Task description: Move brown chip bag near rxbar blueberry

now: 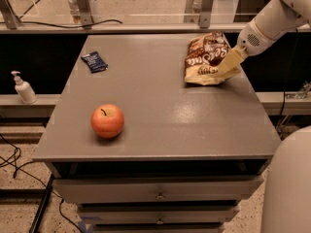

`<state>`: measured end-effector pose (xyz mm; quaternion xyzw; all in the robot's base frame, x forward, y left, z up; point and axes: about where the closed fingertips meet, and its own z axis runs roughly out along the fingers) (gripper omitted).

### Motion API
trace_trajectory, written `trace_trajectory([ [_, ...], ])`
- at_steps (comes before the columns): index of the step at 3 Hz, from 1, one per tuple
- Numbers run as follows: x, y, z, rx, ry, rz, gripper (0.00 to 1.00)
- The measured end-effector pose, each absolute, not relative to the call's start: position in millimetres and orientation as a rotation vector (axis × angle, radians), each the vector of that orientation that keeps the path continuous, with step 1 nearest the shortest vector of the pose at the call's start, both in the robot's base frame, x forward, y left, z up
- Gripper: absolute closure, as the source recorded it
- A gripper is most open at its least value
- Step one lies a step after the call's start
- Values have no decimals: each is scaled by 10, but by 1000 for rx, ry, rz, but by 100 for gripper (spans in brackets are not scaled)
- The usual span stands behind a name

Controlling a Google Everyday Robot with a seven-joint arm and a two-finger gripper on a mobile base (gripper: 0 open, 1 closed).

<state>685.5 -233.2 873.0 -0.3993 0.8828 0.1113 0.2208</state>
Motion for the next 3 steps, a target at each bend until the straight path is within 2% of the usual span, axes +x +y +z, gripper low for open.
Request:
trace_trajectory([
  [1,6867,-2322,8693,-1107,2443,311,88],
  [2,6839,-2260,8758,-1133,2411,328,100],
  [3,6860,-1842,9046,-1169,2300,394,100],
])
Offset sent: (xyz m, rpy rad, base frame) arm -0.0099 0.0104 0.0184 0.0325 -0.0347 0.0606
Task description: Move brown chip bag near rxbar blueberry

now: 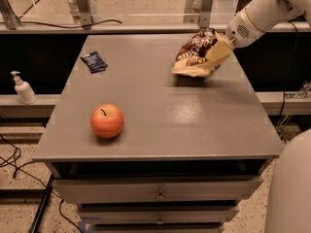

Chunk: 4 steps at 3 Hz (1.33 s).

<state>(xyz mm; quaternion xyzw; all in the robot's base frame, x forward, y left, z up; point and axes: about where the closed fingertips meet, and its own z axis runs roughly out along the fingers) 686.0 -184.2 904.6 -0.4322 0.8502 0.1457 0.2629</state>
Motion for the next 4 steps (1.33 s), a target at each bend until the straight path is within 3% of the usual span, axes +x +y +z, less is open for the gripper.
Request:
trace_trajectory([
  [2,6863,-701,9551,-1303,2033,564,100],
  [4,6800,118,9556,-1662,1708,675,100],
])
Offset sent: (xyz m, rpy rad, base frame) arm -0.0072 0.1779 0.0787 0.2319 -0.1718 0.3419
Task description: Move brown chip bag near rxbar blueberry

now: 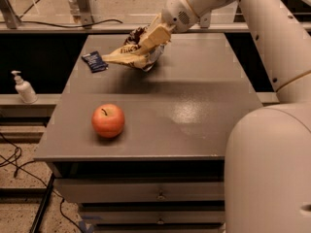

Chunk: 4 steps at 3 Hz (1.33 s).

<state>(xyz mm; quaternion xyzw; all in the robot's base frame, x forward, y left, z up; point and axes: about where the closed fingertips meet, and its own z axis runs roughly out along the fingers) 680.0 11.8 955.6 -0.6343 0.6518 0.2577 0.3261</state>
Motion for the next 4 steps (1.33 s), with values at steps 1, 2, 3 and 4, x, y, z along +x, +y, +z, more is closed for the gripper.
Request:
trace_trajectory([
  [1,6732,394,9518,-1834,1523,716,100],
  [2,6730,587,9532,-1909,1398,720,100],
  [3,6797,650,9590,-1926,1346,625,100],
  [4,6925,681,9435,-1903,1404,466,100],
])
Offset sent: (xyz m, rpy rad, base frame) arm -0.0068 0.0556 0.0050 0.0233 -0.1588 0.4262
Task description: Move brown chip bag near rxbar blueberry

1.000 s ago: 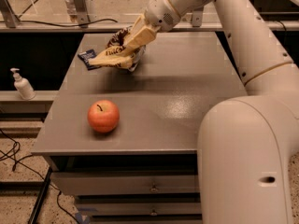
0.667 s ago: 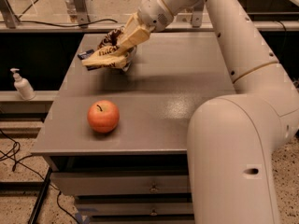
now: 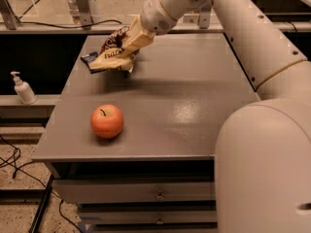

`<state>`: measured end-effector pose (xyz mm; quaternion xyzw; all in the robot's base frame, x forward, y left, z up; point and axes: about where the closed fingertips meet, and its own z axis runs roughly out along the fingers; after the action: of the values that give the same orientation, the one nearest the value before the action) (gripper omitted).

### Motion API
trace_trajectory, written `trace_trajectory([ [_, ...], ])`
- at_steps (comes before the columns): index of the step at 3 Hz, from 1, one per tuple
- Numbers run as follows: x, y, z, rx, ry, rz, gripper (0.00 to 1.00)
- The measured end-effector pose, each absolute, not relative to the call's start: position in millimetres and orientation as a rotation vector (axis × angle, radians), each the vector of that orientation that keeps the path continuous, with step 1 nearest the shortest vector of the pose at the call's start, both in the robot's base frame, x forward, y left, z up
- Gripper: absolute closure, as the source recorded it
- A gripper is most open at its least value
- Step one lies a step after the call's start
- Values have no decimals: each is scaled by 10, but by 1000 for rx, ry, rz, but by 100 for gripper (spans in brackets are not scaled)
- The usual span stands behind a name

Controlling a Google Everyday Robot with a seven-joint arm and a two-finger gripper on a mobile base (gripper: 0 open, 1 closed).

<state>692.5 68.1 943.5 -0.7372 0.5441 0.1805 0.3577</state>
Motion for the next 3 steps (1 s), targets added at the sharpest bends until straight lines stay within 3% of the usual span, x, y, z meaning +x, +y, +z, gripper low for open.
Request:
trace_trajectory([
  [3,7372,333,8347,-1933,1688,230,100],
])
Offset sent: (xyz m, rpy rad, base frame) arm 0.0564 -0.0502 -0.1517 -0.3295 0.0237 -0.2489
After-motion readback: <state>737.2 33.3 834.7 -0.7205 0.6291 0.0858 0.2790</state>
